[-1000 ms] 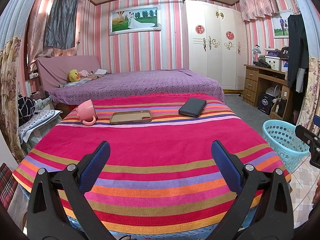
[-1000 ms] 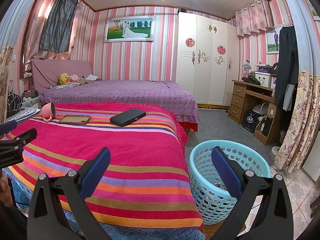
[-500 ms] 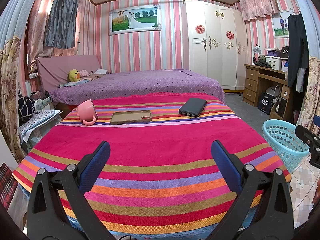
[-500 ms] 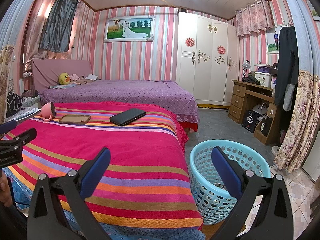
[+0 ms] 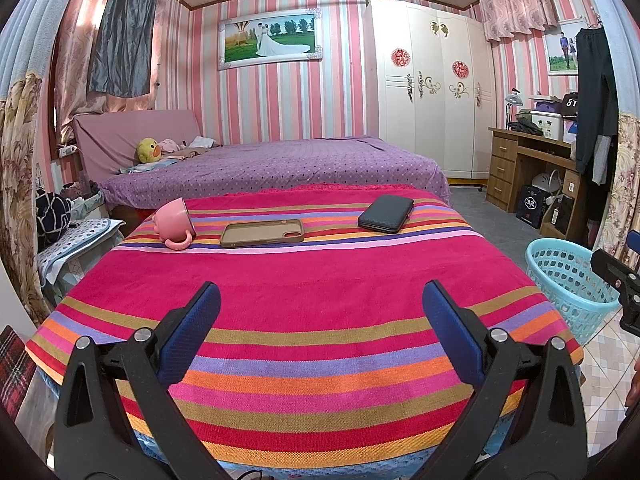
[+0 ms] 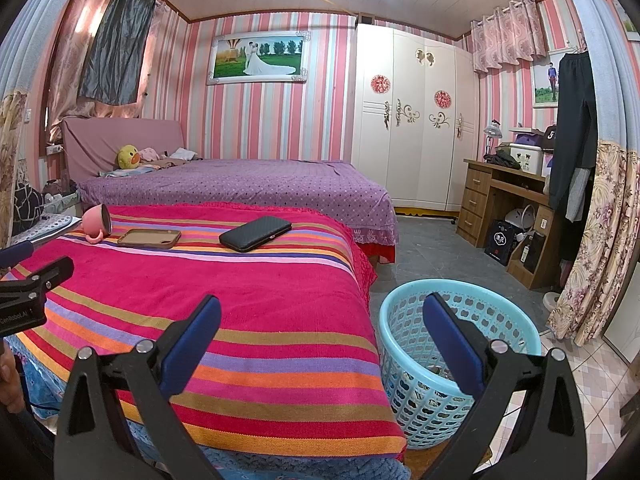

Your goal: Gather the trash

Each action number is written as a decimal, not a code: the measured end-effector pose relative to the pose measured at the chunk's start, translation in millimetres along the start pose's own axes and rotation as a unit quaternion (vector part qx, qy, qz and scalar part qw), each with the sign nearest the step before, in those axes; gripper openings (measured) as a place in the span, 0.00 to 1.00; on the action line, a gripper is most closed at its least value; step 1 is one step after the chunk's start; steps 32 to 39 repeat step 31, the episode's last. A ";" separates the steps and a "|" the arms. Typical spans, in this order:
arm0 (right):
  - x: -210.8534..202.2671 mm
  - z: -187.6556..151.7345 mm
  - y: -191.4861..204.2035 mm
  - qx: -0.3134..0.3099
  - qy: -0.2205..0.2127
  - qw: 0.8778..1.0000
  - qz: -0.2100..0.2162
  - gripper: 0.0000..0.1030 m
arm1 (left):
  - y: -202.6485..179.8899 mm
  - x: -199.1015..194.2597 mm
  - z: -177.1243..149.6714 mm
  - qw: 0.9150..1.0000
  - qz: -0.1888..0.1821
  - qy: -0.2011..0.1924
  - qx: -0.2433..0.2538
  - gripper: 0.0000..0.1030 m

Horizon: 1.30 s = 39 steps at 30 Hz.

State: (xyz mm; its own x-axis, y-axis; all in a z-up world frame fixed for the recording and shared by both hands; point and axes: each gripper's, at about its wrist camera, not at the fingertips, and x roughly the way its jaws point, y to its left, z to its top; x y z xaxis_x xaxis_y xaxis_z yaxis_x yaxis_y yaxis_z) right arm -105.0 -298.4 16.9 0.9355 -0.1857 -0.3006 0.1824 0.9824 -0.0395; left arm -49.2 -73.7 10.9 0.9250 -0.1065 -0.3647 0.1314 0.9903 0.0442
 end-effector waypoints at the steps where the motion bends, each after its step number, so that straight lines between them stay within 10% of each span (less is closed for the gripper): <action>1: -0.1 -0.1 0.3 0.000 0.000 1.000 0.000 0.95 | 0.3 -0.2 0.1 1.000 0.000 0.000 0.000 0.95; 39: -0.2 0.4 -0.1 -0.001 -0.001 1.000 0.000 0.96 | 1.8 -2.7 -2.2 1.000 0.000 -0.002 0.003 0.95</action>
